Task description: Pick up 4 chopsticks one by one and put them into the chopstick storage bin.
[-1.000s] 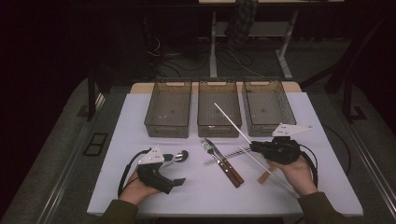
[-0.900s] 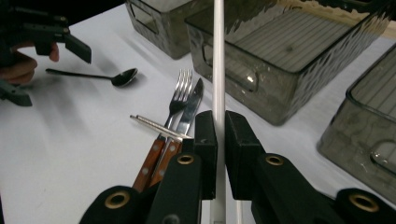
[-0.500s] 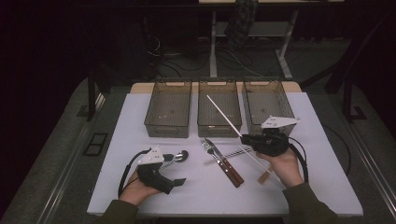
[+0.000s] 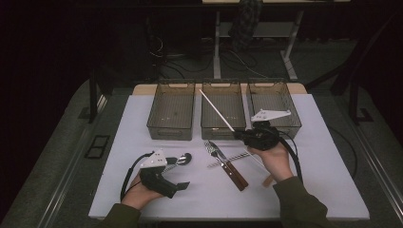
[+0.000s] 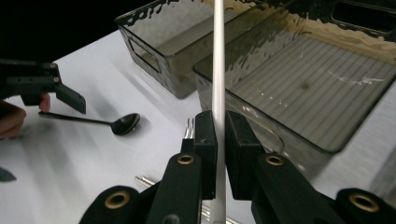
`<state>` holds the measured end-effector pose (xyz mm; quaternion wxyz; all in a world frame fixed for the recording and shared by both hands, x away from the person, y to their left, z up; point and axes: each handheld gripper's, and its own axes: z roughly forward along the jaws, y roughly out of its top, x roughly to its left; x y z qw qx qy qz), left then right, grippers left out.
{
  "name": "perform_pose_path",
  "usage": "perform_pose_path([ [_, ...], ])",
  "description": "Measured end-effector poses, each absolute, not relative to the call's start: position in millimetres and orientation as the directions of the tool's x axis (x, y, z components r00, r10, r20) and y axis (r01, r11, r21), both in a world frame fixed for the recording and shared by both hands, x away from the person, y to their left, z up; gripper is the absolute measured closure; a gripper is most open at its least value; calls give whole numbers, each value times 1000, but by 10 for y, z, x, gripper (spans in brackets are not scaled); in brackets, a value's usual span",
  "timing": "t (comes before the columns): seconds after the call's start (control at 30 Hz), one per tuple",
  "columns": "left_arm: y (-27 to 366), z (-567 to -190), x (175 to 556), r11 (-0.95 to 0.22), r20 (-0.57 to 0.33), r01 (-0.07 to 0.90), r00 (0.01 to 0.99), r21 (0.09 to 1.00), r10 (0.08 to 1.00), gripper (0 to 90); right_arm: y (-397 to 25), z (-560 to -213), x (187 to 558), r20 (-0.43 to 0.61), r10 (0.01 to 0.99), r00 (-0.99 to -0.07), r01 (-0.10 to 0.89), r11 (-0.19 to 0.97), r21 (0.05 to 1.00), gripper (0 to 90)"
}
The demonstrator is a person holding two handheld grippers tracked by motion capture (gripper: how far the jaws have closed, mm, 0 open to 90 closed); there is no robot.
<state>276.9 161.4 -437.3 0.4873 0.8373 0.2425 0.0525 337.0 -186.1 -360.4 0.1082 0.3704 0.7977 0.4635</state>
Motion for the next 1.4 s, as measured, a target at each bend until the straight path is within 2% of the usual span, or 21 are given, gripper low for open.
perform_pose_path([
  [0.9, 1616, -4380, 2776, -407, -161, 361, 879, 839, 449, 0, -1186, -3425, 3851, 165, 717, -677, 491, 273, 827, 838],
  [1.4, 1637, -4380, 2777, -405, -165, 362, 880, 840, 445, 0, -675, -3374, 4216, 167, 738, -654, 496, 250, 832, 838],
])
